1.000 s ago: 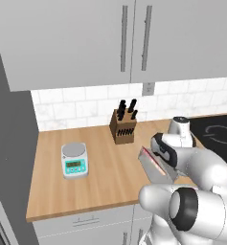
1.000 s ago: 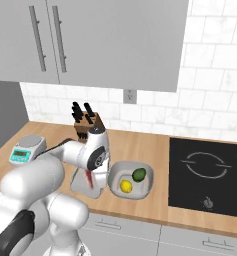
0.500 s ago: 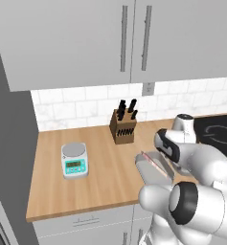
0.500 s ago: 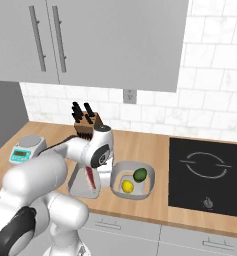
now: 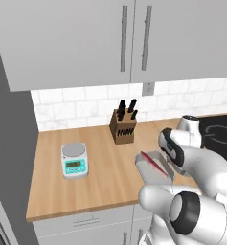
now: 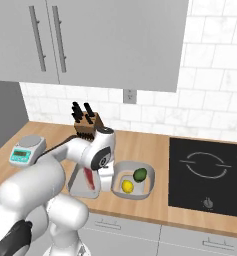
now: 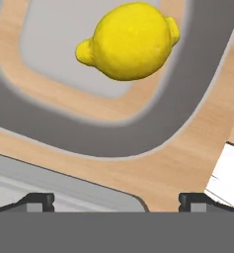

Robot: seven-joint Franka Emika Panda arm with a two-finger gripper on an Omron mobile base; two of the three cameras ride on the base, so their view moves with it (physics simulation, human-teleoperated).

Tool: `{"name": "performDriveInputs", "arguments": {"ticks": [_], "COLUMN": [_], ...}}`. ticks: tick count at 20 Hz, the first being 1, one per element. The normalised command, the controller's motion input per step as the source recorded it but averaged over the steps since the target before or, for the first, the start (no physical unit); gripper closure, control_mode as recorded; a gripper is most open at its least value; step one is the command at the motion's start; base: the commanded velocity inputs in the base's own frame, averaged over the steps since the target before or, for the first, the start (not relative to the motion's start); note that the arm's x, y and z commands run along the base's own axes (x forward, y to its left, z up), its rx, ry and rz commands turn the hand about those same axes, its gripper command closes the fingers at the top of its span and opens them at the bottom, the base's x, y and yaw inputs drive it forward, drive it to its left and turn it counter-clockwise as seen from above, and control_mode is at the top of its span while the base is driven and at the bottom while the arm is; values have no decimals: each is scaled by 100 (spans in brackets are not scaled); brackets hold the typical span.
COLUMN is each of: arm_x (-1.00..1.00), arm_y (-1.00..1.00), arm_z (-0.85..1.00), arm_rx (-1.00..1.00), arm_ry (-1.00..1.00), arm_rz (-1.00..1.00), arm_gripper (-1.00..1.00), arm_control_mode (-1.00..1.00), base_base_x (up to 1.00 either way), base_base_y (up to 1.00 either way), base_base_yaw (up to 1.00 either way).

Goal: Take the meat container that has the steak and place it on the second highest rack of the freezer. Then take the vegetable container that has the avocado and lemon and place it on the highest rack of the freezer.

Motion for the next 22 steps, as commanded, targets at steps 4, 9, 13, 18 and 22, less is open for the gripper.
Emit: {"name": "performDriveInputs", "arguments": {"ticks": [4, 9, 13, 18, 22], "arm_x": [-8, -7, -1, -24, -3], "arm_y": [16, 22, 3, 0, 0], "arm_z": [0, -1, -31, -48, -19], "arm_rx": [4, 2, 3, 0, 0], "arm_ry": [13, 13, 10, 3, -2], "arm_rz": [10, 10, 7, 6, 1], "arm_gripper": [-100, -100, -100, -100, -100], "arm_control_mode": [-100, -100, -100, -100, -100], "base_base_x": [0, 0, 0, 0, 0], "base_base_y": [0, 0, 0, 0, 0], "base_base_yaw": [0, 0, 0, 0, 0]}}
